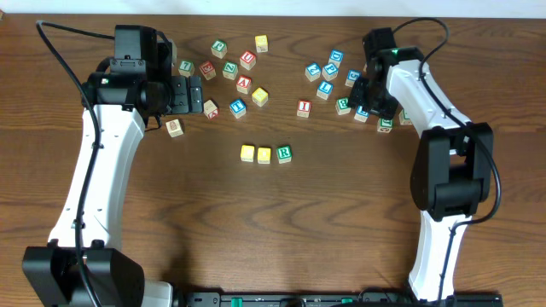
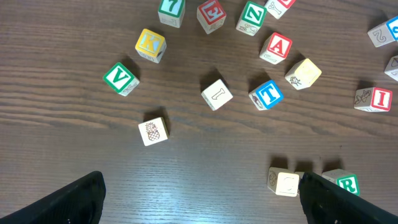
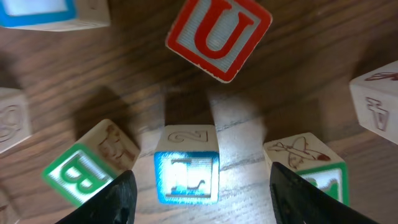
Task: Spell out CORL
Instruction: 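Move the right gripper to the blue-bordered L block and grasp it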
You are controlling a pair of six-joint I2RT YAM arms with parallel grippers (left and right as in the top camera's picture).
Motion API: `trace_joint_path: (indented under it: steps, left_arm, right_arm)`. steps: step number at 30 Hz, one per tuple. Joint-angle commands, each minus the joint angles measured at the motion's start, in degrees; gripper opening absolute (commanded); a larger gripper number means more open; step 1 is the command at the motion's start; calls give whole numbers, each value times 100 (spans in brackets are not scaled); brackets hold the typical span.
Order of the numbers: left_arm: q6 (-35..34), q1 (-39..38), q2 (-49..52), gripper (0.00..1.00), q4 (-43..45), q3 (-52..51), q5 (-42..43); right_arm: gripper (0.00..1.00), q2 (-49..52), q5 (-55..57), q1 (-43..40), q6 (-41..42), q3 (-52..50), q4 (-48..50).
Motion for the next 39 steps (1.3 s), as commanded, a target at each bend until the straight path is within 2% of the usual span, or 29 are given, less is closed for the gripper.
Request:
trace_joint_path:
  steps: [1,5,13,17,24,28,37,39]
  left_arm:
    - [-94,28,-94,98,-20,72,7]
    - [-94,28,-94,98,-20,72,7]
    - [-94,26,-94,98,-20,72,7]
    - [-92,28,-94,98,-17,72,7]
    - [-94,28,-94,98,-17,72,7]
    - [-92,28,-94,98,-15,72,7]
    - [-94,28,-94,98,-15,72,7]
    - [-92,28,-94,98,-13,72,7]
  right_arm:
    - [63,103,111,-4,70,-7,48]
    - [63,262,107,0,26,-11,122]
    - [57,326,111,-7,-149,-11,175]
    - [48,321,109,-11,-299,-9,175]
    - [42,317,109,-9,-433,-9,142]
    - [27,299,105,-9,-494,-7,79]
    - [27,197,42,15,-780,28,-291]
    - [23,146,17,48,-793,28,-398]
